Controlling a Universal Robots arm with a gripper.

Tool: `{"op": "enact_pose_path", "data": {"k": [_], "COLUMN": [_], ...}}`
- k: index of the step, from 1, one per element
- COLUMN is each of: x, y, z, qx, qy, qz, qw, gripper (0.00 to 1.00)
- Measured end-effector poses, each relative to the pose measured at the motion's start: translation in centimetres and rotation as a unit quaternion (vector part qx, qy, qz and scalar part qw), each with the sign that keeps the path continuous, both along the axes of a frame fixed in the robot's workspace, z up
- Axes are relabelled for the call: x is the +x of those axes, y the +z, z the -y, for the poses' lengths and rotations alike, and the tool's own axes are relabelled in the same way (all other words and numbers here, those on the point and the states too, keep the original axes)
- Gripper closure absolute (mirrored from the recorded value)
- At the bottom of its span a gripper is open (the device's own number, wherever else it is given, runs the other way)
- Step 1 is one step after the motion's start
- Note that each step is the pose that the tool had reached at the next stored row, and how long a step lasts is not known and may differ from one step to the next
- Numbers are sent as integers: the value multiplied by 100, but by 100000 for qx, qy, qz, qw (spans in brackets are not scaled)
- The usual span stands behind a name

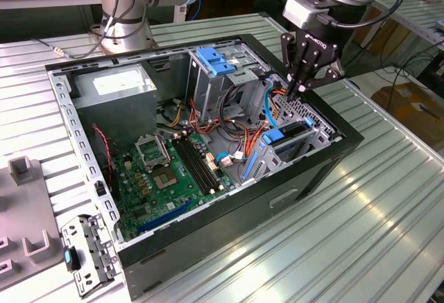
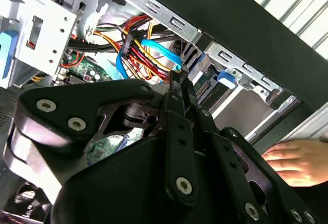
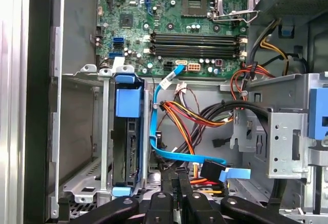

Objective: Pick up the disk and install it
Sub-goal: 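Insert the first disk wire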

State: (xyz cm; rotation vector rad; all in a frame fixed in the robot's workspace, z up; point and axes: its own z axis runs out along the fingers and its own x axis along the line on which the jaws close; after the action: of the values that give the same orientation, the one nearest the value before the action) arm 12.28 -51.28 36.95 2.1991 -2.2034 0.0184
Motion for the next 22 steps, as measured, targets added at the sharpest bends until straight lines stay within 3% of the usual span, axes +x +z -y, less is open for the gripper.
{"op": "enact_pose_path", "data": {"k": [4, 7, 9, 10, 12, 13, 17, 22], "x": [1, 1, -1, -7, -79, -90, -93, -135], "y": [-20, -48, -63, -66, -79, -85, -139, -164], "z": [28, 124, 236, 259, 269, 270, 280, 350], "qx": [7, 0, -3, 14, 82, 91, 68, 174], "qy": [-1361, -1566, -1575, -1569, -1546, -1554, -2482, -2355], "qz": [-2, -2, 20, 120, 1047, 1167, 1217, 1214], "qw": [99991, 99988, 99988, 99988, 99983, 99981, 99962, 99965], "gripper": [84, 84, 84, 84, 84, 84, 84, 84]}}
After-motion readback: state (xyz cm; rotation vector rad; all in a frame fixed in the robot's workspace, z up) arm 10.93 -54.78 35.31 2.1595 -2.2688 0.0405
